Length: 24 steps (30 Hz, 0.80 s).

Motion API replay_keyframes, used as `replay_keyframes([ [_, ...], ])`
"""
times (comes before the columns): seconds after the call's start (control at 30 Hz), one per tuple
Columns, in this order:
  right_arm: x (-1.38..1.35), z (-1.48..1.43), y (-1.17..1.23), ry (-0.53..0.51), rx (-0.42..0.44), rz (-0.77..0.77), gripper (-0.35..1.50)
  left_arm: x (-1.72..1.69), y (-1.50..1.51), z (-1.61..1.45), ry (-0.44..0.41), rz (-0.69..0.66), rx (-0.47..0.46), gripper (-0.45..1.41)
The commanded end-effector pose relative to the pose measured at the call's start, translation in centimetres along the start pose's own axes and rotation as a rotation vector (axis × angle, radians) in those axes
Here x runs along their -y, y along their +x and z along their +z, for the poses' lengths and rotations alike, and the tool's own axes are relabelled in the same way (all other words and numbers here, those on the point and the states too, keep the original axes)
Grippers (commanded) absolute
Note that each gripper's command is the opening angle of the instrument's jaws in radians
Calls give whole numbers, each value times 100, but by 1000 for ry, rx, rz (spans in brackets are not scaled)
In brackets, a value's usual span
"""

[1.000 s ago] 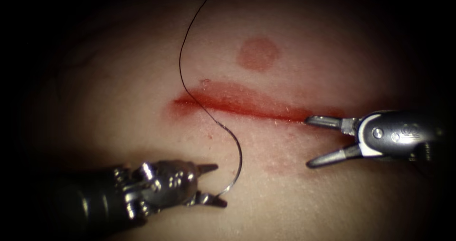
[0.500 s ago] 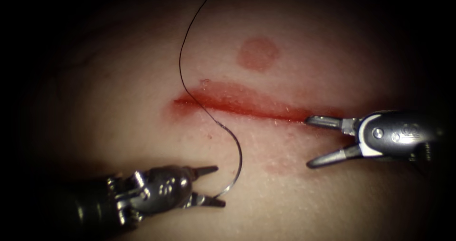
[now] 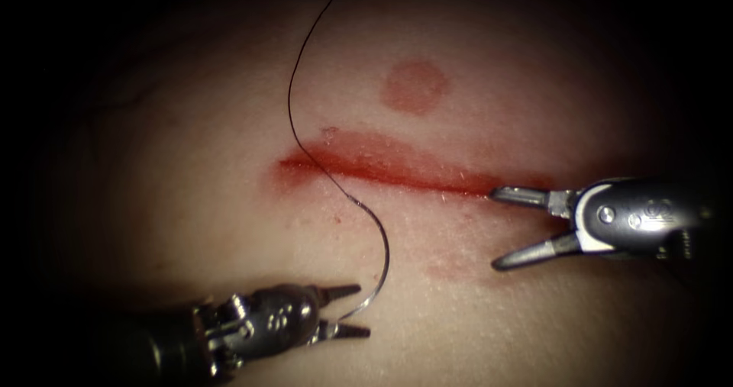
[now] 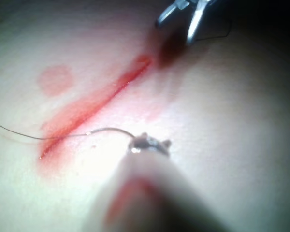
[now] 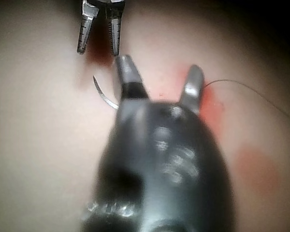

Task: Wound Closure
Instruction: Use the left gripper to pick up the needle near the tip.

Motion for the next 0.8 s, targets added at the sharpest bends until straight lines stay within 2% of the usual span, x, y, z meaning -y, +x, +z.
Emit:
replay_keyframes([
  [0.03, 5, 9, -4, 6, 4, 0, 103, 1, -5, 11, -27, -28, -5, 16],
  [0.37, 8, 15, -5, 7, 13, -3, 103, 15, -7, 21, -211, -143, -15, 23],
  [0.8, 10, 16, -3, 11, 17, -3, 103, 34, -41, 56, -271, -172, 70, 23],
])
